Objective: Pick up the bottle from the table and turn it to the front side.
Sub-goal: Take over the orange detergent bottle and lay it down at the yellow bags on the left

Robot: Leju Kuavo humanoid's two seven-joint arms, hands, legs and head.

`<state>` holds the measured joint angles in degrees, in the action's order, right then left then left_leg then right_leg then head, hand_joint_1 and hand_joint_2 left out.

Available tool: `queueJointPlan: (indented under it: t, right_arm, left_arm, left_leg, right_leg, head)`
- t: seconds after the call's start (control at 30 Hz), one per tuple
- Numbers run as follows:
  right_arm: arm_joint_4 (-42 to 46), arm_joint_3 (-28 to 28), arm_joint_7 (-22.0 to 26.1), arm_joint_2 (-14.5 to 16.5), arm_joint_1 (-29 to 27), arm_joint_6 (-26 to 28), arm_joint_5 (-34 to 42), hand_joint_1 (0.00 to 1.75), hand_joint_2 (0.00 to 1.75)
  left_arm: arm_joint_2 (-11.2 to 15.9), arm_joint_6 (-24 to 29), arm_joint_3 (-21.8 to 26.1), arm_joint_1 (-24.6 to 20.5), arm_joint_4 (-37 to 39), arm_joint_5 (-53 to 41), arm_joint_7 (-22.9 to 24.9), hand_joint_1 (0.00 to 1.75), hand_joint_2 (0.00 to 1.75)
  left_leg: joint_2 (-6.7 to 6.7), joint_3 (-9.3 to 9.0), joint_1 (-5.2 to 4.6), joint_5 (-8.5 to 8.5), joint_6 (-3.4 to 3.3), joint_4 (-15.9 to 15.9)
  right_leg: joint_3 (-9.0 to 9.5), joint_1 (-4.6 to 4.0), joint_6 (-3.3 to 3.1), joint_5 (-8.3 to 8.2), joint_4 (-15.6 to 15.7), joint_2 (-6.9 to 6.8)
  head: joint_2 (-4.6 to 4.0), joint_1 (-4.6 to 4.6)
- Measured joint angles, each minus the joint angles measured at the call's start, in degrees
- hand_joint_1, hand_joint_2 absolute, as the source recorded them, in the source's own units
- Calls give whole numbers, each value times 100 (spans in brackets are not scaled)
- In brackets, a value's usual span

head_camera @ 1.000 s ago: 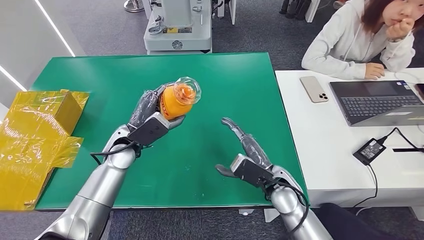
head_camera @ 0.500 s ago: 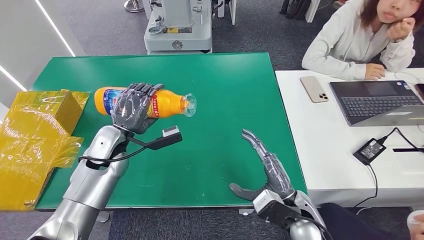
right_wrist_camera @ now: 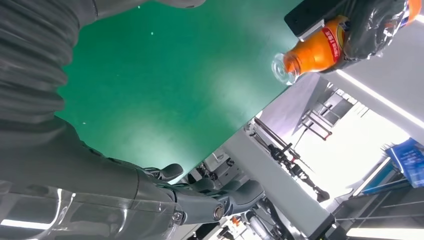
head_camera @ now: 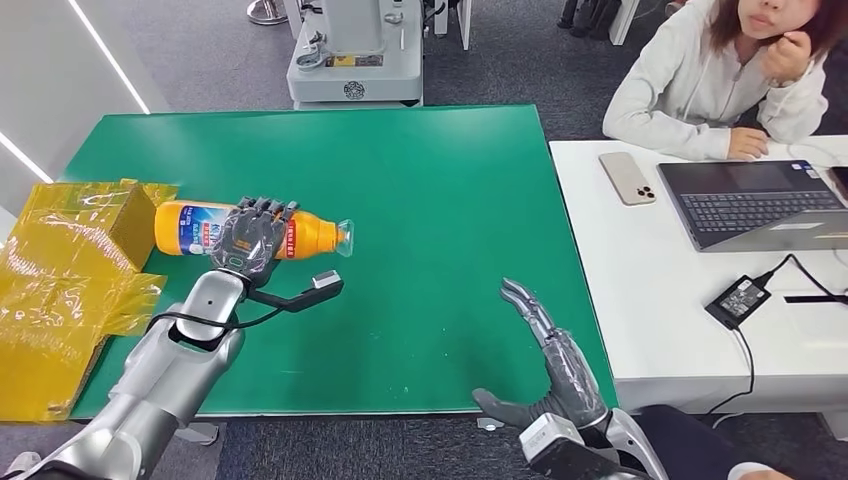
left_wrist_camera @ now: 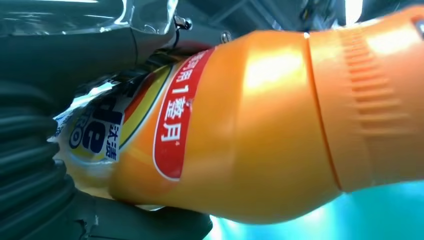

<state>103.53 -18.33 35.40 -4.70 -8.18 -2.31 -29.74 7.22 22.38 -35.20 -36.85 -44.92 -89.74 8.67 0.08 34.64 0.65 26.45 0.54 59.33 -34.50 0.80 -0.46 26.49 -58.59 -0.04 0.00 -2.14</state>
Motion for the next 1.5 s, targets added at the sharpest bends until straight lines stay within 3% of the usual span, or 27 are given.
queueJointPlan:
  t: [0.13,0.4,0.77,1.37,1.43,1.5]
  right_arm:
    - [9,1,-7,7,-73,-10,-63,0,175]
    - [33,-1,-61,34,-262,-19,-138,0,175]
    - [82,1,-248,189,-487,-60,-145,0,175]
    - [91,-4,-257,258,-550,-141,-131,0,175]
    - [81,-9,-262,264,-548,-160,-121,0,175]
    - [74,-14,-270,268,-552,-169,-102,0,175]
  left_arm:
    - [51,-439,-184,-75,417,-5,527,175,175]
    - [112,-819,-262,-68,1128,-9,1132,175,175]
    - [165,-704,-272,-61,1538,-10,1567,175,175]
    - [228,-628,-272,-52,1662,-9,1620,175,175]
    - [227,-546,-261,-52,1676,70,1448,175,175]
    - [218,-378,-158,-41,1701,391,946,175,175]
  left_leg:
    - [0,1,0,1,0,0]
    - [-1,2,0,2,0,-3]
    - [-1,-2,0,1,0,-4]
    - [-1,-10,0,1,0,-6]
    - [-1,-11,0,1,0,-6]
    - [-1,-11,0,1,0,-6]
  right_leg:
    - [0,1,0,0,1,0]
    - [-1,0,0,1,1,-1]
    - [3,0,0,1,0,-2]
    - [13,0,-1,1,-1,-2]
    - [13,0,-1,1,-1,-2]
    - [13,0,0,1,0,-3]
  head:
    - [0,-1]
    - [0,-1]
    - [0,-1]
    - [0,0]
    - [0,-1]
    - [0,-1]
